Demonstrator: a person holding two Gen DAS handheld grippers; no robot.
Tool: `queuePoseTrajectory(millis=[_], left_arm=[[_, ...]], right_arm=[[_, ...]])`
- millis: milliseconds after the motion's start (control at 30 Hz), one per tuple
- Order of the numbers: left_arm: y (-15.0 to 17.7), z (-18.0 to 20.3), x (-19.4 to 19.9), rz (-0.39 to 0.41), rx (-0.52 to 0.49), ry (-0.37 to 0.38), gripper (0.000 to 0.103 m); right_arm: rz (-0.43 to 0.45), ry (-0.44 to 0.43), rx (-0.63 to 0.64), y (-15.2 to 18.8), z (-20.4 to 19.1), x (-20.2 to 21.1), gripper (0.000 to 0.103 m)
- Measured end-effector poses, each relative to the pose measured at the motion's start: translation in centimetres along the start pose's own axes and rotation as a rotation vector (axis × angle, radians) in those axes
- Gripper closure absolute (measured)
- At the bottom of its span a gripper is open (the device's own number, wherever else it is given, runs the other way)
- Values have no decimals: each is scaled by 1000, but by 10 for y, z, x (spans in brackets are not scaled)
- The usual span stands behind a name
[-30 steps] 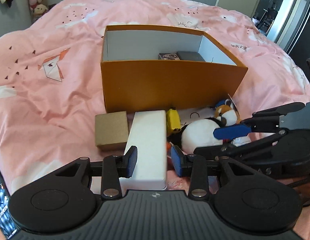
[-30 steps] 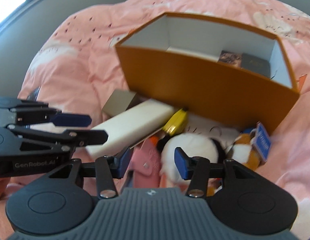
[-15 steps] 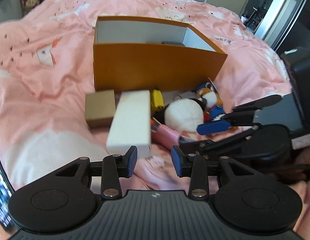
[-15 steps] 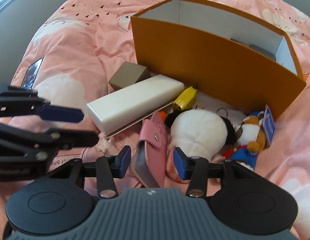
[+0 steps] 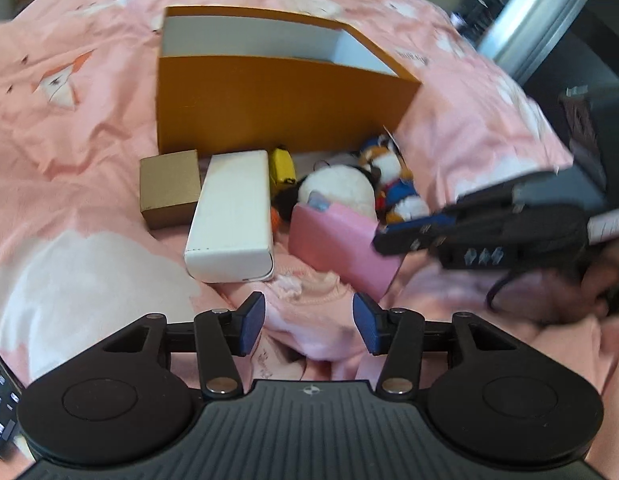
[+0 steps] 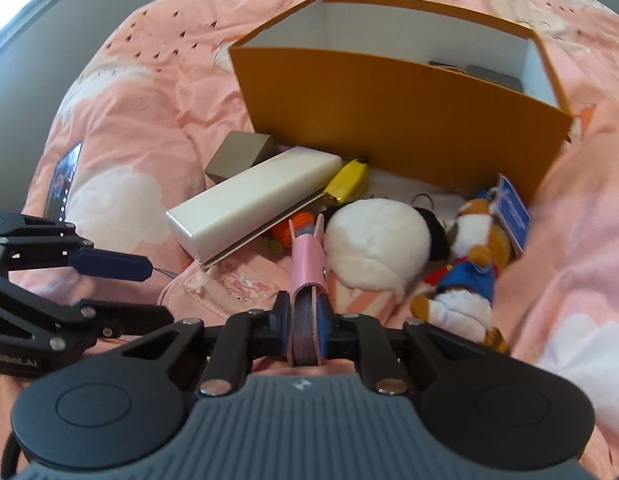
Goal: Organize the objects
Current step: 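Grasp the pink phone case with the right gripper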
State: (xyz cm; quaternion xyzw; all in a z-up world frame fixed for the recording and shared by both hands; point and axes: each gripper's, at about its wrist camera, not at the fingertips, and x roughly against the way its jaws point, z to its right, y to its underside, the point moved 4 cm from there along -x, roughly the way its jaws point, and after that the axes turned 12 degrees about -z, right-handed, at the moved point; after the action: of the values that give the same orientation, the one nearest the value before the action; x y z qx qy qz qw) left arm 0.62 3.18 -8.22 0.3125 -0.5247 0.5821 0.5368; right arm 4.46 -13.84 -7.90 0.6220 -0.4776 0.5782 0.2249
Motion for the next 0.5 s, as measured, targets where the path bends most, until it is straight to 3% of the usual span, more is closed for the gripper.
queuePoseTrajectory(millis=[100, 200, 333, 500], left_arm=[[5, 2, -4, -33, -41, -9, 43], [7, -1, -15, -71, -25, 27, 41], [2, -12, -24, -74, 91, 94, 35], [-8, -29, -25, -75, 239, 87, 35]], right_arm=[[-2, 12, 0, 8, 4, 4, 89], [-16, 20, 0, 15, 9, 1, 85], [-7, 3, -8, 11, 12, 1, 78], [33, 21, 19, -6, 12, 9, 69]])
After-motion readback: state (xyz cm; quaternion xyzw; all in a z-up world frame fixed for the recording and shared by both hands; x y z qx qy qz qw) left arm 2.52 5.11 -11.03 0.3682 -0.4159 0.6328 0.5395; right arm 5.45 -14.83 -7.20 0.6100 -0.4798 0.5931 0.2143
